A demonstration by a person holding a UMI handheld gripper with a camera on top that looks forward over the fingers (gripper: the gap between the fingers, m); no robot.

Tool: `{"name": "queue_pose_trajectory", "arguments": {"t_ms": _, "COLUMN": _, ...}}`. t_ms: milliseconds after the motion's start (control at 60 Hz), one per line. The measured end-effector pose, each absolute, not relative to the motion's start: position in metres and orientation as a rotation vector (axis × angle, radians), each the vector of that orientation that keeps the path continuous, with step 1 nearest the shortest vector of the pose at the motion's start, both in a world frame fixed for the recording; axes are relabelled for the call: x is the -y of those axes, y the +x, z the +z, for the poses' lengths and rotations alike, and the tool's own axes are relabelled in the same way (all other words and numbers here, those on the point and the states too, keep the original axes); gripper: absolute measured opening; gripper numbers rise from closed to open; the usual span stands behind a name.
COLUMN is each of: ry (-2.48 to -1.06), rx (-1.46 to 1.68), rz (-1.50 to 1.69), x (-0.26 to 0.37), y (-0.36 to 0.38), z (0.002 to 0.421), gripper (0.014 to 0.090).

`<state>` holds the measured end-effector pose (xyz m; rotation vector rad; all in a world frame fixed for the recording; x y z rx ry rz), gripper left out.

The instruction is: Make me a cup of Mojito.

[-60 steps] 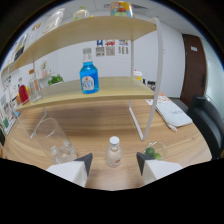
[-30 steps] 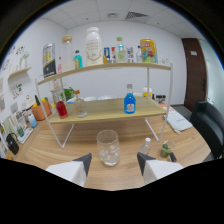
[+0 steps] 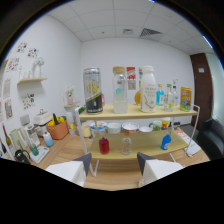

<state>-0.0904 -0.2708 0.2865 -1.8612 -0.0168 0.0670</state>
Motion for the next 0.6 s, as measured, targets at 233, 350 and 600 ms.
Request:
{"name": "queue_pose_trajectory", "arguments": {"t_ms": 233, "ry": -1.745, "rx": 0.078, "rz": 0.072, "x": 0.211, "y": -0.146, "z": 0.367, "gripper": 0.0861}}
{"name": "queue_pose_trajectory", "arguments": {"t_ms": 350, "ry": -1.709, "rx": 0.075, "rz": 0.063, "x": 0.173, "y": -0.16, "z": 0.388, "gripper": 0.0859}}
{"name": "queue_pose_trajectory", "arguments": {"t_ms": 600, "ry": -1.694, "rx": 0.004, "rz": 0.009, "x": 0.105, "y": -0.158, "z": 0.408, "gripper": 0.078}}
